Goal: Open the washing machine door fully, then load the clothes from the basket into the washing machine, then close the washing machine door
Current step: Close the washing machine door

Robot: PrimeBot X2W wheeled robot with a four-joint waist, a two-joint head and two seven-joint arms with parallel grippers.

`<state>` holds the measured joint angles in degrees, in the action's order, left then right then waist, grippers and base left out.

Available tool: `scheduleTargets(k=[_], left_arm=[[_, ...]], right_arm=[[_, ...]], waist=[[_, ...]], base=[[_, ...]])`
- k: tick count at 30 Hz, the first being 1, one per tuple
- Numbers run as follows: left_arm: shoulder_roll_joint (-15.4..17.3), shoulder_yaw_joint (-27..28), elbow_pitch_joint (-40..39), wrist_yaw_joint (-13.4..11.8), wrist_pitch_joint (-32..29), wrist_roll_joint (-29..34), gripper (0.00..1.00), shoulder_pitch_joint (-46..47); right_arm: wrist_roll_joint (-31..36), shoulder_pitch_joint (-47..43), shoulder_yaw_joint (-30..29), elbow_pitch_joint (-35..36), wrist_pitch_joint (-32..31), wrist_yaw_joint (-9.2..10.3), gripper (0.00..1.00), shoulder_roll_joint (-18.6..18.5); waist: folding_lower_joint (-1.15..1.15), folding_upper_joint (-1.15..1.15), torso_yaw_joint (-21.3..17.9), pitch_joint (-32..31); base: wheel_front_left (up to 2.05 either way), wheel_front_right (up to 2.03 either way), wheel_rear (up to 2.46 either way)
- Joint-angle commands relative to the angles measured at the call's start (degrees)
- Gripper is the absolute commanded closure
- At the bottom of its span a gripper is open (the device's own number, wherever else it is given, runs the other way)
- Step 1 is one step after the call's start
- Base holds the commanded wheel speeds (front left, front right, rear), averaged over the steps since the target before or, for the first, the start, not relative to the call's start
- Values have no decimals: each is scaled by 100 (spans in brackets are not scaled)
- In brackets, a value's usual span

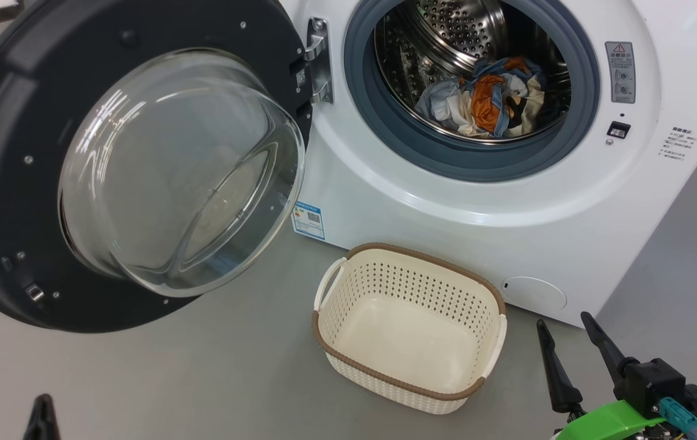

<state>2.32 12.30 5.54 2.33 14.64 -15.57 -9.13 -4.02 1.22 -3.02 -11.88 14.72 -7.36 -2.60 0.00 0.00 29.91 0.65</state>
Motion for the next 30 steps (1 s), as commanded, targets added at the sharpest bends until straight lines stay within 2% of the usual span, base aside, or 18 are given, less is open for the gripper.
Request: scheduleTargets(k=[1, 8, 18, 24, 30], left_arm=[[55, 297, -103, 21, 36, -222, 100, 292], [55, 605, -75, 193, 36, -600, 100, 527], [75, 1438, -48, 442, 36, -623, 100, 1181], [382, 1785, 153, 507, 36, -865, 100, 1668], [868, 1832, 513, 513, 36, -1703, 100, 2113]], right_arm=[[-29, 124, 108, 143, 28, -13, 0, -28], [-66, 118, 116, 154, 28, -13, 0, -28], [-70, 154, 120, 162, 28, -13, 0, -28], [-68, 214, 159, 144, 28, -13, 0, -28], [-75, 251, 185, 131, 28, -13, 0, -28]], waist=[[0, 0, -1, 10], [0, 0, -42, 42], [0, 0, -148, 125], [0, 0, -242, 167], [0, 0, -340, 198]], base=[[0, 0, 0], [0, 0, 0], [0, 0, 0], [0, 0, 0], [0, 0, 0]])
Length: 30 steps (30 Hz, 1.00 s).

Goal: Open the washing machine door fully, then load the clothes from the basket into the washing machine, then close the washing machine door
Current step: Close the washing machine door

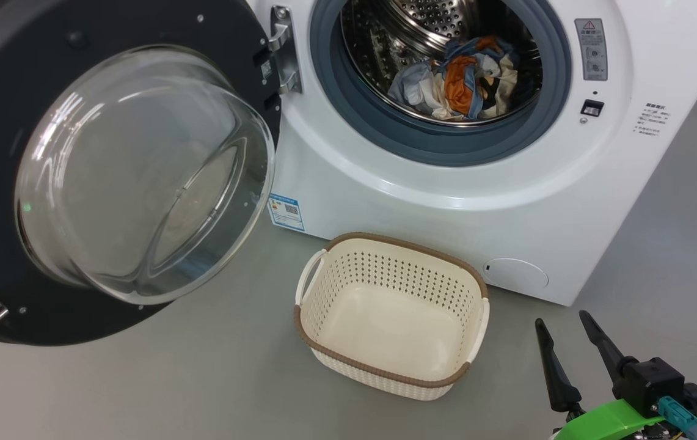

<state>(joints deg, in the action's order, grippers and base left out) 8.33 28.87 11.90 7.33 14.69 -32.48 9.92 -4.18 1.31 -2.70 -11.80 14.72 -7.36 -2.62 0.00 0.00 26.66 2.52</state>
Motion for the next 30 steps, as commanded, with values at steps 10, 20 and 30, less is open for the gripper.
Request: scheduleTargets(k=[10, 20, 30], left_arm=[[937, 601, 940, 15, -360, -2461, 100, 1078], [1543, 837, 1984, 15, -1381, -3986, 100, 1564], [2094, 875, 2849, 15, -2345, -4713, 100, 1858]], right_arm=[[-59, 328, 190, 105, 28, -13, 0, -26], [-12, 380, 240, 81, 28, -13, 0, -26], [92, 442, 306, 45, 28, -13, 0, -26]], waist=[[0, 0, -202, 115], [0, 0, -370, 189], [0, 0, -601, 266]], base=[[0, 0, 0], [0, 0, 0], [0, 0, 0]])
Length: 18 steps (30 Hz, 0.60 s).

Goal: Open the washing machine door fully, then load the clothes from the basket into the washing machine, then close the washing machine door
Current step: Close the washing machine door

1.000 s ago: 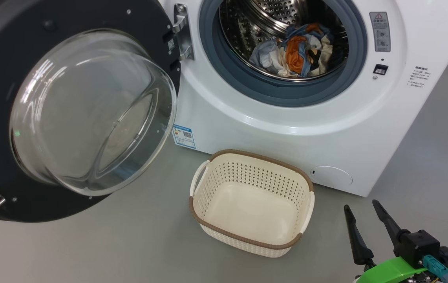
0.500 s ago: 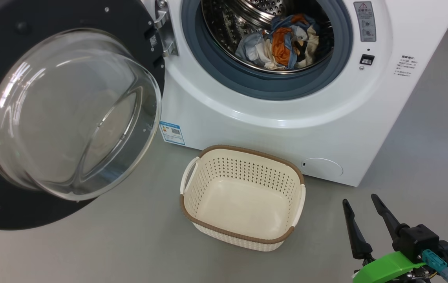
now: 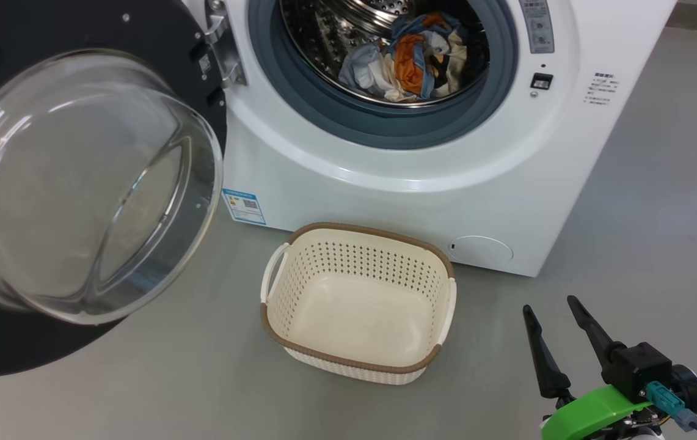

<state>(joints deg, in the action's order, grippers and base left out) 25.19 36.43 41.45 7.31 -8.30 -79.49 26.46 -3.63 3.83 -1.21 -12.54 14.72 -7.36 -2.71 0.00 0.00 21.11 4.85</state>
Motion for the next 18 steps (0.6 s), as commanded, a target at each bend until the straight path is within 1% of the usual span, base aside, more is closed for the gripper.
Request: scheduleTargets(k=[1, 8, 18], left_arm=[[448, 139, -16, 17, -57, -36, 100, 237], [597, 158, 254, 17, -173, -182, 100, 402], [650, 87, 431, 17, -161, -264, 100, 452]], right_arm=[[44, 198, 163, 117, 28, -13, 0, -17], [137, 260, 184, 133, 28, -13, 0, -17], [159, 315, 160, 129, 28, -13, 0, -17]], waist=[[0, 0, -74, 48], [0, 0, -249, 206], [0, 0, -405, 357]], base=[[0, 0, 0], [0, 0, 0], [0, 0, 0]])
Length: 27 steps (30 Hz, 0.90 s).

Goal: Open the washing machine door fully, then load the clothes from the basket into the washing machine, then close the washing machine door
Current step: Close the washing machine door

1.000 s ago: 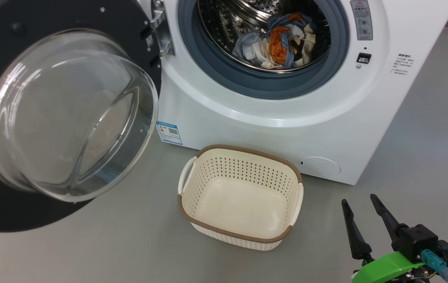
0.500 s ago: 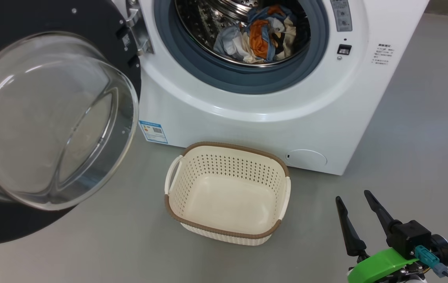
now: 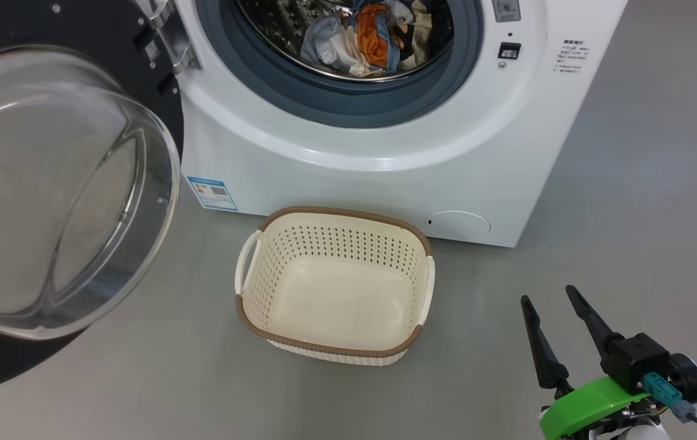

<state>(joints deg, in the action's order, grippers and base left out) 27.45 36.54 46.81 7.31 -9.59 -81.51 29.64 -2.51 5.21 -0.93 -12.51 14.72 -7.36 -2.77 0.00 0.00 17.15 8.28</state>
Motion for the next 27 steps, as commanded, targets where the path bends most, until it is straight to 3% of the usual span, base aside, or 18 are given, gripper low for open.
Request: scheduleTargets(k=[1, 27], left_arm=[[423, 67, -102, 17, -37, -73, 100, 141], [364, -301, -273, 17, -1747, -650, 100, -182]], right_arm=[[46, 184, 133, 126, 28, -13, 0, -10], [-75, 230, 139, 48, 28, -13, 0, -10]], waist=[[0, 0, -9, 20], [0, 0, 219, 120]], base=[[0, 0, 0], [0, 0, 0]])
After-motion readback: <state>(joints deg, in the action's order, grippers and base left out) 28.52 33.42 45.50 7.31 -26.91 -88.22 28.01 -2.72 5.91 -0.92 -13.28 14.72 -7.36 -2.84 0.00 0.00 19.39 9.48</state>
